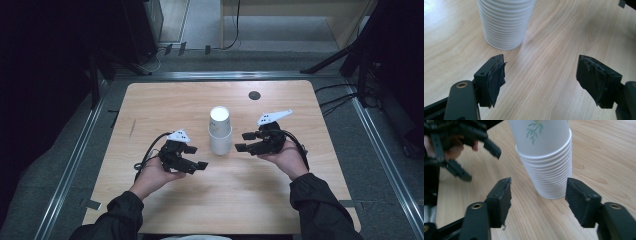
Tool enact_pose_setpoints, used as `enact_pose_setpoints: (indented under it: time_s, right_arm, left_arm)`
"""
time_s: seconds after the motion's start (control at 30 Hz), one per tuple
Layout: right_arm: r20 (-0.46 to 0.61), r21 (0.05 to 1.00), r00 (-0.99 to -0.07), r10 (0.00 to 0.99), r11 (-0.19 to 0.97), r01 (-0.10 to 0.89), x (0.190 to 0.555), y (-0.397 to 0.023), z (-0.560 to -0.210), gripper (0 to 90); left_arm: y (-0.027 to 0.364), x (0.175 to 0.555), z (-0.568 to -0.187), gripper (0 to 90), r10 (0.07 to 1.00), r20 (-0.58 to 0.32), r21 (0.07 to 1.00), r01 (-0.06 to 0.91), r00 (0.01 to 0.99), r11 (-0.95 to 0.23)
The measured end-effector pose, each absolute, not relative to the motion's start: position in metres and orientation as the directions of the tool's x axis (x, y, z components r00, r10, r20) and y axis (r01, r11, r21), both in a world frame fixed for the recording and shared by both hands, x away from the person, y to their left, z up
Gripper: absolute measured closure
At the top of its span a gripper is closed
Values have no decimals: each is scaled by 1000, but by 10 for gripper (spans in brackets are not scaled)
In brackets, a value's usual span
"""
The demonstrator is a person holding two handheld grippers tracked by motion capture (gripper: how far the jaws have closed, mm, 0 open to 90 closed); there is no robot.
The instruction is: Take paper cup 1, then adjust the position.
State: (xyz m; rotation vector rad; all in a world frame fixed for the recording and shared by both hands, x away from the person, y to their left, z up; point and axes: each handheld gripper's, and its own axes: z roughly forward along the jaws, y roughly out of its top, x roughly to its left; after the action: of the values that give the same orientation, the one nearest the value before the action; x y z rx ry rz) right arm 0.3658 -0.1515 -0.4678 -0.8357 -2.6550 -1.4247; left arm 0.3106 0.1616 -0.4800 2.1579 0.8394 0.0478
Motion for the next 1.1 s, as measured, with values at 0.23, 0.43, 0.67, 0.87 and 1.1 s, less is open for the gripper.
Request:
enact_pose_setpoints:
  time_s: [0.23,0.43,0.67,0.87,1.1]
  right_arm:
    - [164,728,-873,460,540,422,363,-152,-477,429]
    - [144,720,-876,461,558,412,361,-144,-474,406]
    - [76,711,-897,435,607,355,359,-139,-462,406]
    - [99,727,-894,437,581,365,360,-146,-452,375]
    - [117,709,-891,439,591,385,364,-147,-443,329]
  left_arm:
    - [168,317,-477,241,598,-222,708,549,770,-445]
    - [167,317,-478,241,595,-177,707,522,784,-478]
    - [168,317,-475,252,603,-195,693,544,773,-473]
    - [168,316,-475,252,594,-209,690,548,777,-473]
    - [169,320,-479,252,570,-250,683,560,783,-469]
